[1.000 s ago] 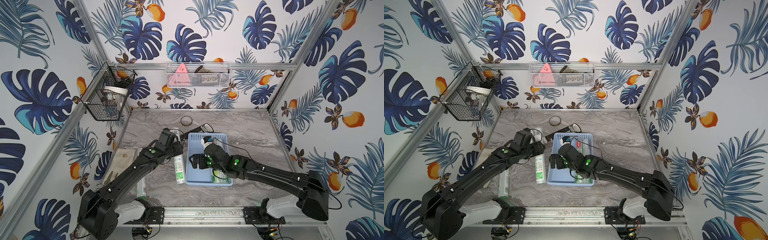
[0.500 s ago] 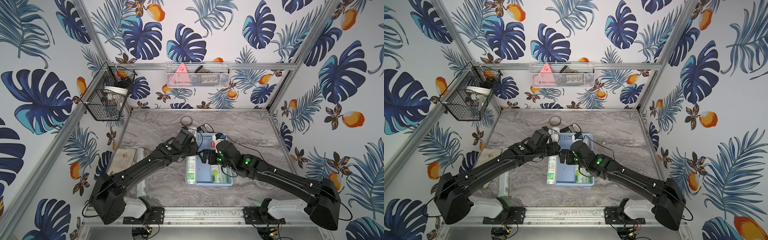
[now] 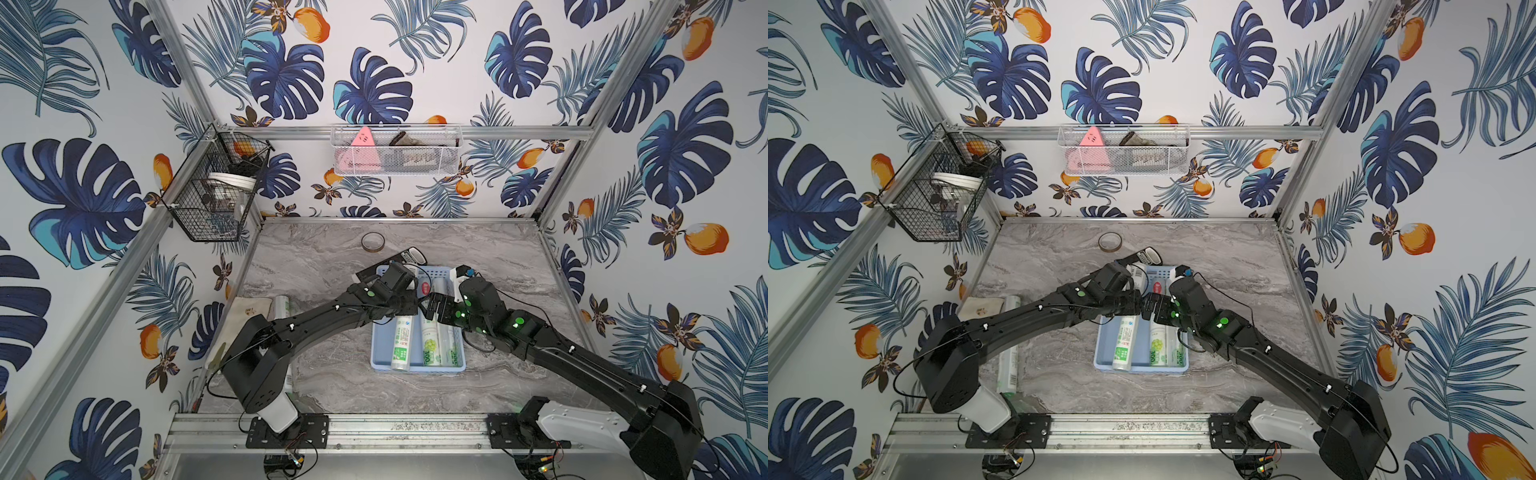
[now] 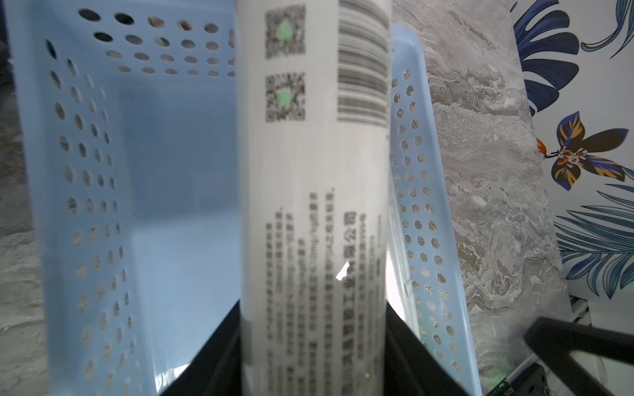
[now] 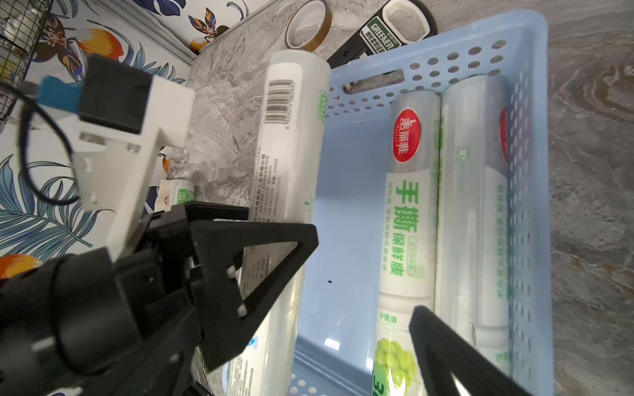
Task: Put the plastic wrap into the basket
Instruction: Place the plastic wrap in the basket.
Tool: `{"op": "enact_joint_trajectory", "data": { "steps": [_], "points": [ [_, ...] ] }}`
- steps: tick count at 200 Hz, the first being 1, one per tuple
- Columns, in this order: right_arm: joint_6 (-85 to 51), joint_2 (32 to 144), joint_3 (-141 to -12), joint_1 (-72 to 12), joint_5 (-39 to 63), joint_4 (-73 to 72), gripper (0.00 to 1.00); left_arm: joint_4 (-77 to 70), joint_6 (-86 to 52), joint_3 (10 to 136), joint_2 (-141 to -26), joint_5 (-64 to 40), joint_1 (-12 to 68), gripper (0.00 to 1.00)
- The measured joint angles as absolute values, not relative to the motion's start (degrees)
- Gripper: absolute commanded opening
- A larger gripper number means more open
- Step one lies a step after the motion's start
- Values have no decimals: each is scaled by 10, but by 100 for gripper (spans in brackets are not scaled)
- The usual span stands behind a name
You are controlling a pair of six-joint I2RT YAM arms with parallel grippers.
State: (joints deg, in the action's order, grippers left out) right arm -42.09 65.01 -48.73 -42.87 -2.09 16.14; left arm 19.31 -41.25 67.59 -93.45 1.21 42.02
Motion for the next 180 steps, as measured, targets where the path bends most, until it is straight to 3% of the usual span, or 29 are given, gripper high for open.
{"op": "enact_joint_trajectory", "data": {
  "steps": [180],
  "points": [
    [-435,659,-469,-424,-20,163,100,166,-489,715,-1025,11,410,34]
  ]
}}
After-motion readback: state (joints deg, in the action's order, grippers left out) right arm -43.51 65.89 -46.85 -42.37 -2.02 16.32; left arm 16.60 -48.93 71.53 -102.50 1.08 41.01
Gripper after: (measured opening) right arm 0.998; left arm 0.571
